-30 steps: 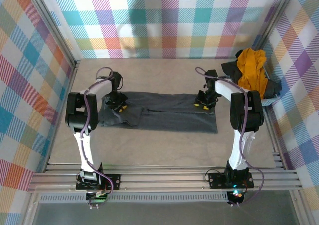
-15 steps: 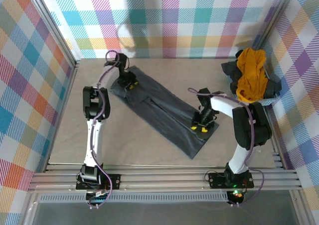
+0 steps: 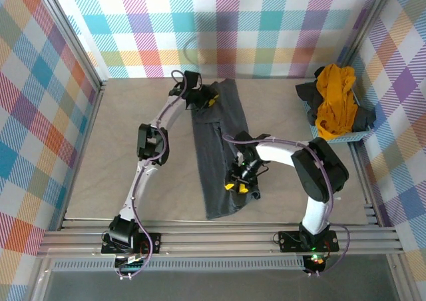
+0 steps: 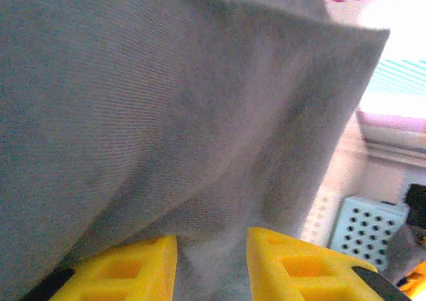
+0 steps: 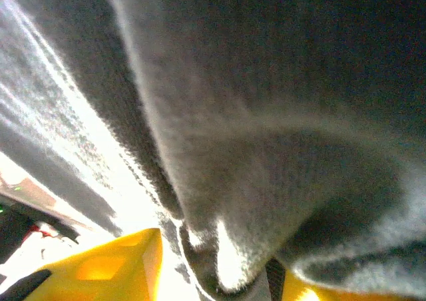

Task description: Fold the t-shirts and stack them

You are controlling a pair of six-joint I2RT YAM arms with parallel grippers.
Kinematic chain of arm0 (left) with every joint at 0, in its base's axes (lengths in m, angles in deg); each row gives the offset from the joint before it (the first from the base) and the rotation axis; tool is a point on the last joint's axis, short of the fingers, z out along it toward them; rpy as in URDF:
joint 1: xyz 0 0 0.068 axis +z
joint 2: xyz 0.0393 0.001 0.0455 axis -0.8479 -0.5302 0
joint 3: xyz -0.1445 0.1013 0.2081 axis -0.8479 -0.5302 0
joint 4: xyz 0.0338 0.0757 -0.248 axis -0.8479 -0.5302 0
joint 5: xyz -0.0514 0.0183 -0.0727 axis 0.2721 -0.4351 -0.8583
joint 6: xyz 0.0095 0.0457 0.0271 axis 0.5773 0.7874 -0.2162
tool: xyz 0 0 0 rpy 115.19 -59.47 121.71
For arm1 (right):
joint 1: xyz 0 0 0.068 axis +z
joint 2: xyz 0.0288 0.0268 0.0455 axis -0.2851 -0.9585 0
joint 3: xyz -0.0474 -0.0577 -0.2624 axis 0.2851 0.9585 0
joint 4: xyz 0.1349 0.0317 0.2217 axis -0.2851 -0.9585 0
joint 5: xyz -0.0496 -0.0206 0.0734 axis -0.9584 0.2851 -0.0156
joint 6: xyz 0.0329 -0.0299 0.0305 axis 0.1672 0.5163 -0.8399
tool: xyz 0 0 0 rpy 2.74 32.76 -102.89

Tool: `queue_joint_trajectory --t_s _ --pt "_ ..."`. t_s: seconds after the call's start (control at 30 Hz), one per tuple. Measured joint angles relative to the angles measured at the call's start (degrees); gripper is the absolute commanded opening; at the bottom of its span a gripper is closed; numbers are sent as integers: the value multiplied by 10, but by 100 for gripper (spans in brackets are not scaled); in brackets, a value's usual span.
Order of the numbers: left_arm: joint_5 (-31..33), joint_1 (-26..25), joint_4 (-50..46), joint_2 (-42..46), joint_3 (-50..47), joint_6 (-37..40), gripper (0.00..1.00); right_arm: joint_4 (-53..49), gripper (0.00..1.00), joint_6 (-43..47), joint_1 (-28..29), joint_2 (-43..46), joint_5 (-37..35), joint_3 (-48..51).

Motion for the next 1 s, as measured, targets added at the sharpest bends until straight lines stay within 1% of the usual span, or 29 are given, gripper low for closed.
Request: queue_joint_trajectory --t_s 0.07,0.2,0.23,0.3,0.4,0.5,0.57,0.73,0.87,1.0 --pt "-2 -4 30 -21 23 -25 38 9 46 -11 1 -19 22 -18" --pt "-6 -4 70 -33 33 -60 43 26 47 -23 1 -41 42 -45" --pt "-6 -4 74 -33 33 -63 48 28 48 -23 1 -44 42 -52" --pt "-5 -4 78 -31 33 -58 62 32 50 -22 2 -45 36 -60" --pt "12 -4 44 -12 31 -33 71 37 54 -22 2 -40 25 -62" --pt "39 -7 -20 32 2 5 70 40 55 -21 2 -14 13 -61" --pt "53 -7 -49 86 -54 30 69 40 55 -21 2 16 5 -61" --pt "72 -11 -56 287 -288 66 66 32 55 -17 -10 90 -10 -61" --pt "83 -29 -48 434 -462 80 62 16 55 -2 -44 146 -27 -39" --pt "104 -62 -45 549 -634 87 56 3 56 15 -99 197 -36 16"
